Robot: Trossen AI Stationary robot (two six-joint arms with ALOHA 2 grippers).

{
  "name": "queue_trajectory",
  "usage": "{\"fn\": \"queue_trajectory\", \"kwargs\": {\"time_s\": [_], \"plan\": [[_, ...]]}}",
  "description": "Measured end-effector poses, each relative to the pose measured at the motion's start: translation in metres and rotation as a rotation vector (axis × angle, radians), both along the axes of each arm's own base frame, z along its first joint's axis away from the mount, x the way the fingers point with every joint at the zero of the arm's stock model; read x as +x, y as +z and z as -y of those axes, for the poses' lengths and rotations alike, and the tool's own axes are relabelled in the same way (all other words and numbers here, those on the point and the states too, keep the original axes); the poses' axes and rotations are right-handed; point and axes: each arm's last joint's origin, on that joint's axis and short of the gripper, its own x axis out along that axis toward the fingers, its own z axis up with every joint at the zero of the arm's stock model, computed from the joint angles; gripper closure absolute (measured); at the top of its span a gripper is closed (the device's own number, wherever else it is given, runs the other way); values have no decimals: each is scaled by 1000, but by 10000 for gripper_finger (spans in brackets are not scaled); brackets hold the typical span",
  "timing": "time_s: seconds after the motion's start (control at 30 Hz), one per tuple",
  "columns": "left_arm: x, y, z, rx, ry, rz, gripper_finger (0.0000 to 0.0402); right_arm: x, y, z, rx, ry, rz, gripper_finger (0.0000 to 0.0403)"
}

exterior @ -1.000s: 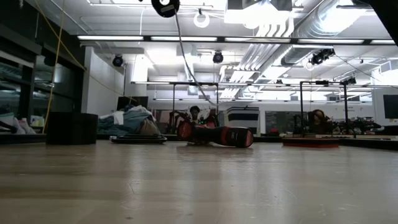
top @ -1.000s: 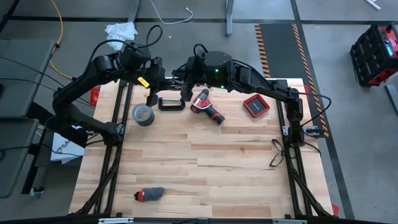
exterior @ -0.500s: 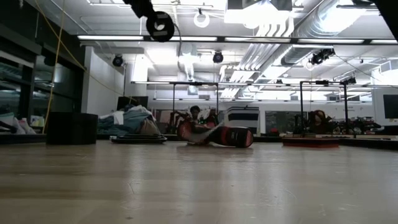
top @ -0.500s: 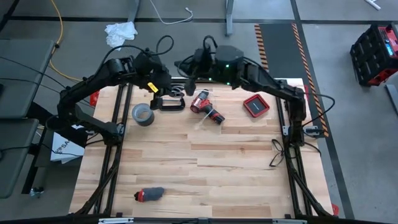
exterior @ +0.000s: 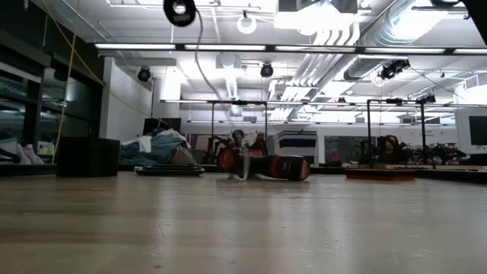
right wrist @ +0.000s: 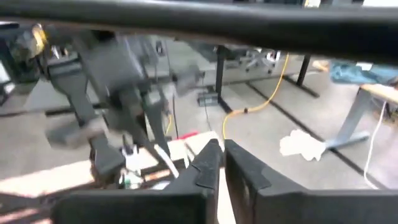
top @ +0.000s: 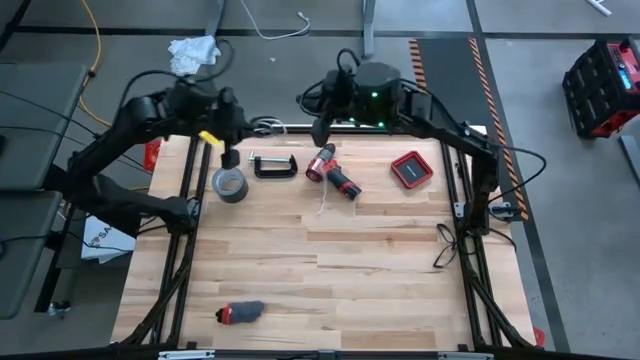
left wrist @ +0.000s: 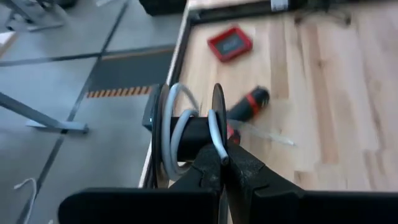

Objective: Coil cords
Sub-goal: Coil the white cable wire into the black spool

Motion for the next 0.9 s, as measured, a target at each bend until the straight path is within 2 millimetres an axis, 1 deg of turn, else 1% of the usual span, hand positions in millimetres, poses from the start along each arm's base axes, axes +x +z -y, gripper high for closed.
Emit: {"fn": "queue_trajectory", "kwargs": {"time_s": [0.17, 0.23, 0.3, 0.43, 0.5, 0.6, 0.77, 0.9], "plan": [[-24, 22, 13, -58, 54, 163, 402, 18, -29, -6, 26, 57, -105, 331], [-31, 33, 17, -93, 59, 251, 402, 20, -33, -9, 36, 65, -121, 307], [-38, 46, 21, -115, 49, 349, 402, 23, -36, -7, 55, 57, -126, 289], [-51, 71, 30, -181, 1, 526, 402, 32, -46, -6, 110, 181, -140, 275], [-55, 81, 33, -241, -28, 595, 402, 34, -45, -8, 137, 260, -106, 274], [-60, 95, 39, -364, -109, 688, 402, 31, -33, -7, 133, 350, -23, 274], [-63, 120, 46, -593, -307, 865, 402, 34, -24, -2, 103, 448, 81, 274], [-66, 138, 50, -718, -422, 992, 402, 33, -12, 0, 97, 565, 194, 274]]}}
